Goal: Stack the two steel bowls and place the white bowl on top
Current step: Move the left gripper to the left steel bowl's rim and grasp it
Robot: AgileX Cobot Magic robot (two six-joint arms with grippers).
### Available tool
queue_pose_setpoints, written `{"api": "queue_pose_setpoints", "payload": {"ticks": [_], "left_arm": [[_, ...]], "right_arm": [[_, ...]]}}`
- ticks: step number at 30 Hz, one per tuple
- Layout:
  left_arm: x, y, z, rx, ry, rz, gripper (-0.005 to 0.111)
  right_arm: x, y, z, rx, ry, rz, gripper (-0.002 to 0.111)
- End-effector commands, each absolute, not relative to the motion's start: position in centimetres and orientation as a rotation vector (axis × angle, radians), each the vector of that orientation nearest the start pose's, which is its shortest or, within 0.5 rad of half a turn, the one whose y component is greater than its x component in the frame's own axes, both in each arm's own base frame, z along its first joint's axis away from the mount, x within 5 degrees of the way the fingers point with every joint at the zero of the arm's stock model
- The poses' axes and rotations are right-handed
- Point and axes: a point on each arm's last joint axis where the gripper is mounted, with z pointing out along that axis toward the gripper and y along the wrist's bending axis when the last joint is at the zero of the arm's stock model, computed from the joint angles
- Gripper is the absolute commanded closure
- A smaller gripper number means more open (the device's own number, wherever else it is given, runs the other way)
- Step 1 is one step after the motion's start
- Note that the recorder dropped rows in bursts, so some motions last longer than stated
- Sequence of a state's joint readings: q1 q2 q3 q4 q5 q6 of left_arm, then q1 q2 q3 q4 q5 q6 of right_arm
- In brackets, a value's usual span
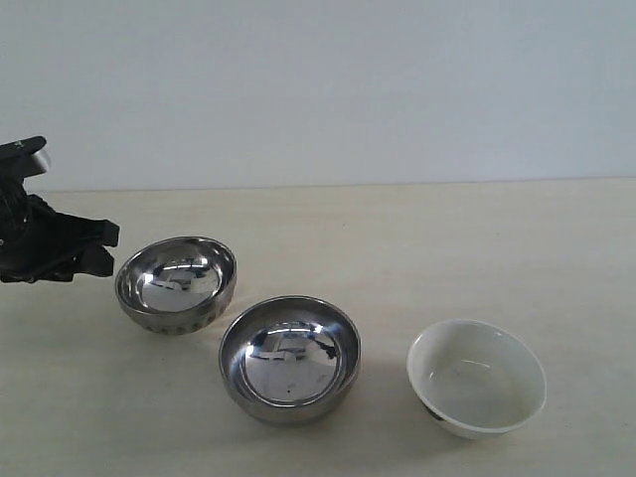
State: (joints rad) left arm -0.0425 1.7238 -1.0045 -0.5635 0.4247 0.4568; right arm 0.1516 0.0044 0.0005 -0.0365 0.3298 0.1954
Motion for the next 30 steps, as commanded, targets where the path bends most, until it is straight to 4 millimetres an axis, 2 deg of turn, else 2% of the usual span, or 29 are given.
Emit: {"api": "queue_pose_setpoints", "payload": {"ticks": [1, 7, 24, 30], "left_arm": [[34.7, -3.5, 18.7, -0.009, 2.551, -0.357, 0.059], [35.0, -4.0, 17.8, 0.019, 2.545, -0.411, 0.059], [36.0, -3.5, 14.1, 0.01, 2.588, -0.33, 0.059], [36.7, -3.9, 13.6, 0.025, 2.614, -0.37, 0.059]], "right_arm": [[5.4, 0.7, 18.4, 0.023, 1.811, 0.213, 0.108], [5.4, 0.7, 18.4, 0.023, 1.811, 0.213, 0.108], [5.4, 0.7, 18.4, 0.023, 1.811, 0.213, 0.108], [5.4, 0.7, 18.4, 0.023, 1.811, 0.213, 0.108]]}}
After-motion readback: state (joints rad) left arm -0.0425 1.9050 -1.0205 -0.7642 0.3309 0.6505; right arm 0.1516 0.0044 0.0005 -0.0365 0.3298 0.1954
